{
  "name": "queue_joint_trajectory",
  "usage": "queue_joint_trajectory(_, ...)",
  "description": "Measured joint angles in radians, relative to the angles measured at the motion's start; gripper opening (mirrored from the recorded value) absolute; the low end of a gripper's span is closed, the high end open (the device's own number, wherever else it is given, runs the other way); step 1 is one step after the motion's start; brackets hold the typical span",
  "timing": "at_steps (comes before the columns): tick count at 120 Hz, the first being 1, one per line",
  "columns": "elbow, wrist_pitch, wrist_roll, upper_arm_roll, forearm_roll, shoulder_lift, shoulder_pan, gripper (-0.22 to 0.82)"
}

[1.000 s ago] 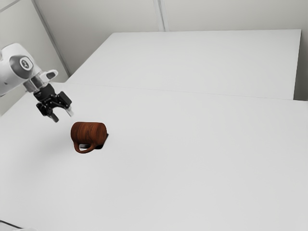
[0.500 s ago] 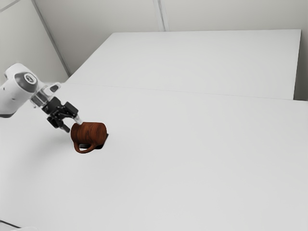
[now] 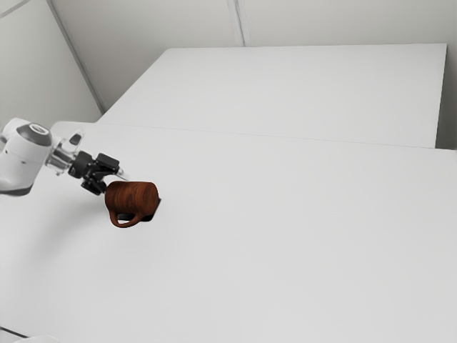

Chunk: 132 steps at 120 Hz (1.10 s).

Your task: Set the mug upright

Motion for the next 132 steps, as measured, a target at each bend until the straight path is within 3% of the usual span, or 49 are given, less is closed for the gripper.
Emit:
queue_joint_trajectory(19, -0.014, -0.001, 0.059, 0.000, -0.063, 0.005, 0.006, 0.54)
queue_joint_trajectory(48, -0.020, 0.002, 0.129, -0.002, -0.107, 0.009, 0.007, 0.14)
queue_joint_trajectory(67, -0.021, 0.012, 0.158, -0.021, -0.107, -0.006, 0.009, -0.02)
queue_joint_trajectory(93, -0.072, 0.021, 0.189, -0.042, -0.111, -0.088, 0.010, -0.13)
queue_joint_trajectory(132, -0.123, 0.052, 0.205, -0.067, -0.057, -0.257, -0.046, -0.14)
